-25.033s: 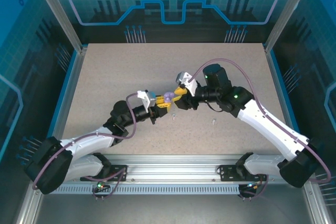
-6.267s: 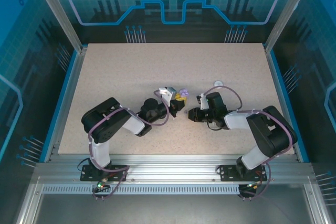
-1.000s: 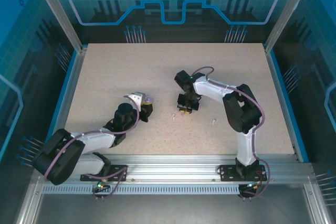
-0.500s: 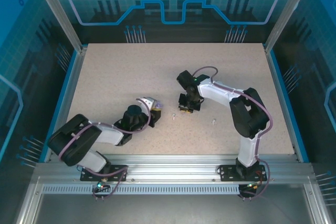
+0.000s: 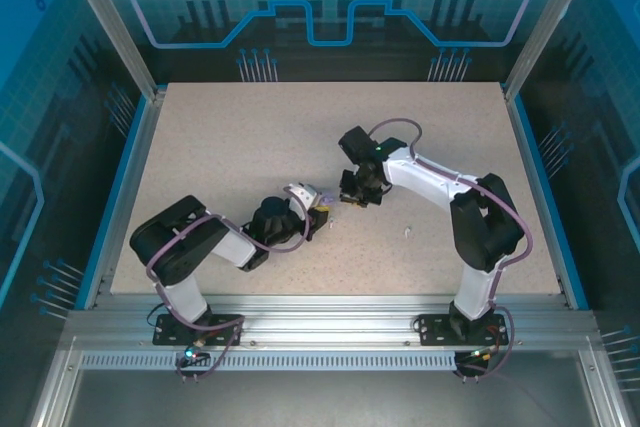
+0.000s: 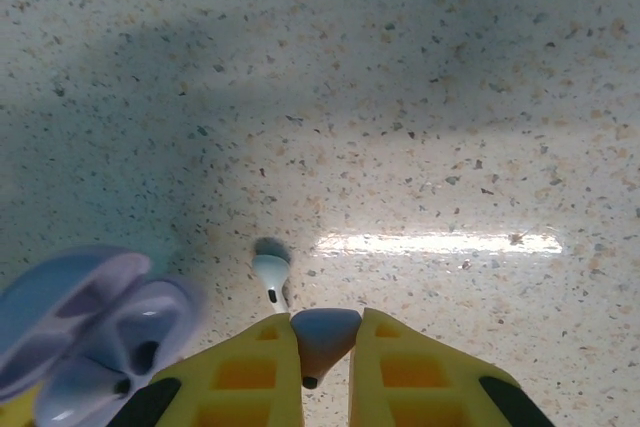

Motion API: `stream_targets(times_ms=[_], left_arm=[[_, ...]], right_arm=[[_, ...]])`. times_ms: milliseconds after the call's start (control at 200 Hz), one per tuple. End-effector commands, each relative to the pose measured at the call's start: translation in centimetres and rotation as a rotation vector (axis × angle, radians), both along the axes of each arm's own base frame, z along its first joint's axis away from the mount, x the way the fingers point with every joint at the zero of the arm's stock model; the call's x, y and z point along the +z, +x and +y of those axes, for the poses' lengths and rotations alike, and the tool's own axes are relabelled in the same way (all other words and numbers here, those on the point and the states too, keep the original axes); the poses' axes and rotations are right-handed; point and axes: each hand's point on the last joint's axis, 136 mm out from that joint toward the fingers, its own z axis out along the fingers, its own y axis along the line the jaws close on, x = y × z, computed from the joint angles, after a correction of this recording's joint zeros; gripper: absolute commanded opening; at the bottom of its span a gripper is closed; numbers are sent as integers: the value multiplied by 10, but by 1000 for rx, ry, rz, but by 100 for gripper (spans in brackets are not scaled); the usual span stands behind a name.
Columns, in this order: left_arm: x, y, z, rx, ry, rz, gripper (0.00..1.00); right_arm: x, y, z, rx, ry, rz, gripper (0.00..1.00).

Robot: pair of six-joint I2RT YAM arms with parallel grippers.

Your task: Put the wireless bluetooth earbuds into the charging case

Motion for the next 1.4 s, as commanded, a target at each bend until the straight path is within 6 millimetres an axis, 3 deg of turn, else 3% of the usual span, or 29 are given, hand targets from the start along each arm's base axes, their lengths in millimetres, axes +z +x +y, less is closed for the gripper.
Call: stream_targets(times_ms=[0,470,1396], left_arm=[[13,1,-16,-60,-27,-62,22],[11,-1,-26,-82,-58,-79,23],[37,7,-25,-45,-144,-160,23]], right_arm=[[22,7,5,12,13,-57,13],[33,13,13,16,52,-71,14],[35,7,19,10,107,-55,14]])
